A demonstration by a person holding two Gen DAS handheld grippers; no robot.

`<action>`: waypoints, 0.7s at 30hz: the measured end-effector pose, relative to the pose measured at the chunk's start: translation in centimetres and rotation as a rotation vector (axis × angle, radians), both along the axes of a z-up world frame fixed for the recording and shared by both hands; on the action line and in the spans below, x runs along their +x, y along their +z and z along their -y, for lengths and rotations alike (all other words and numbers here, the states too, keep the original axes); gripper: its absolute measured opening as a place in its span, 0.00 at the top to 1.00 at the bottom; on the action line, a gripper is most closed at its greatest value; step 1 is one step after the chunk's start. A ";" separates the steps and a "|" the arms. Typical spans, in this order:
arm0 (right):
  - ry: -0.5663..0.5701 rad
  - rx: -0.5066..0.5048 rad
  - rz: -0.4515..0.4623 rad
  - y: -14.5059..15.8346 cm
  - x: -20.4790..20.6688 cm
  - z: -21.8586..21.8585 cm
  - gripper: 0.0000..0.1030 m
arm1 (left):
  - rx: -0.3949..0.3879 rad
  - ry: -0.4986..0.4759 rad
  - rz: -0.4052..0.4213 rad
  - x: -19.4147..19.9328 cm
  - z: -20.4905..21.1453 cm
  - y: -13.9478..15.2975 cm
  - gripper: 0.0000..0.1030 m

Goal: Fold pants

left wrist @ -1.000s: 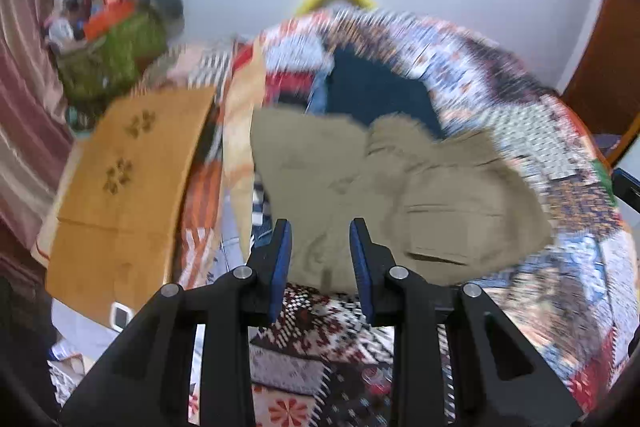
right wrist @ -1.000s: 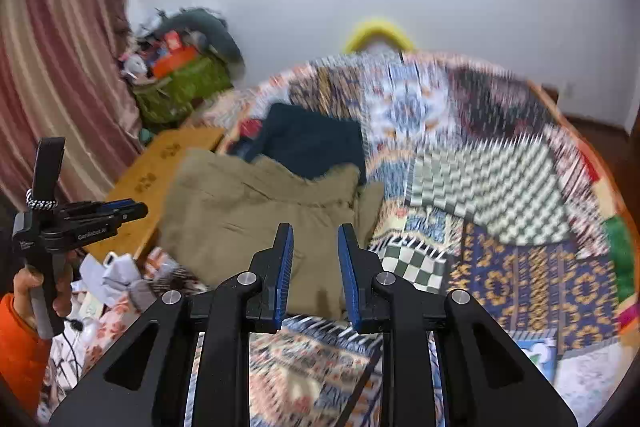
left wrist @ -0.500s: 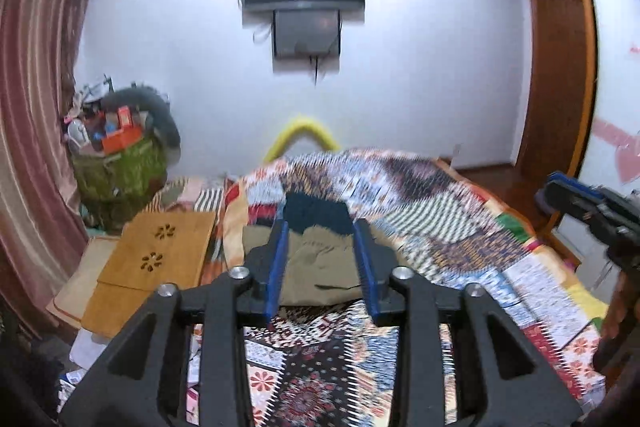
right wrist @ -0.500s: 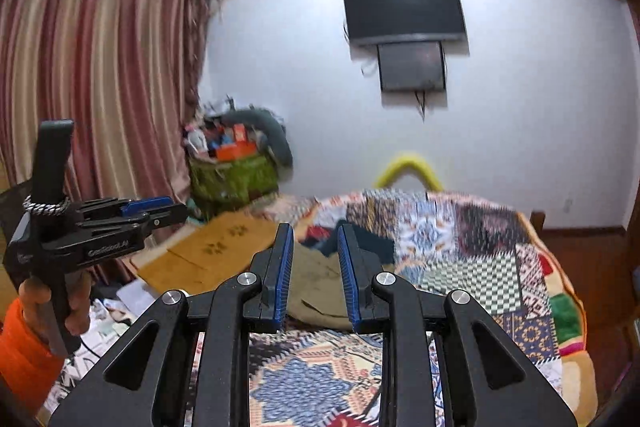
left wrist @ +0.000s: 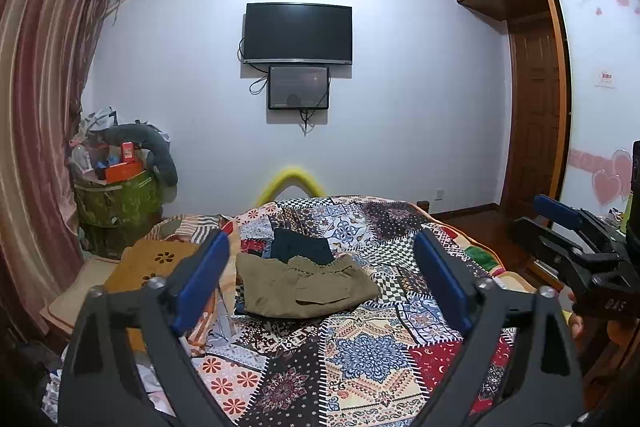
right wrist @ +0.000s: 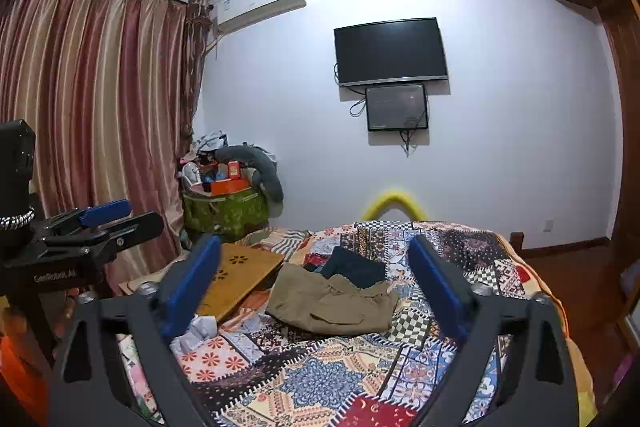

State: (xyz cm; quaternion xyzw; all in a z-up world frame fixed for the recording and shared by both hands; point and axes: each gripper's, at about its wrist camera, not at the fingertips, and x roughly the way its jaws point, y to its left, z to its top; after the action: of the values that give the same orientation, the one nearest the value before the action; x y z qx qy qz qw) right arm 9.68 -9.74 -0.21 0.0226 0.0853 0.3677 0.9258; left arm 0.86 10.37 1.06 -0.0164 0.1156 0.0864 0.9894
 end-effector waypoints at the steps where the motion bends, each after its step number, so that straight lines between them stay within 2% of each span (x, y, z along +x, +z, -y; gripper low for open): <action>1: -0.009 0.000 0.004 0.0 -0.2 0.1 0.00 | -0.001 -0.001 0.002 -0.1 0.1 -0.1 0.03; 10: -0.033 -0.009 0.020 0.1 -1.0 0.4 0.00 | -0.028 -0.009 0.003 -0.4 0.5 -0.3 0.00; 21: -0.035 -0.017 0.012 -0.5 -1.4 0.5 0.00 | -0.013 -0.002 -0.004 -0.2 1.1 -0.8 0.00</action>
State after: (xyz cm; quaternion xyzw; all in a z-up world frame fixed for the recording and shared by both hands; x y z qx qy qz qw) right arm 8.30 -10.29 -0.69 0.0142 0.0827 0.3509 0.9326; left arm 0.62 9.30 0.29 -0.0224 0.1181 0.0849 0.9891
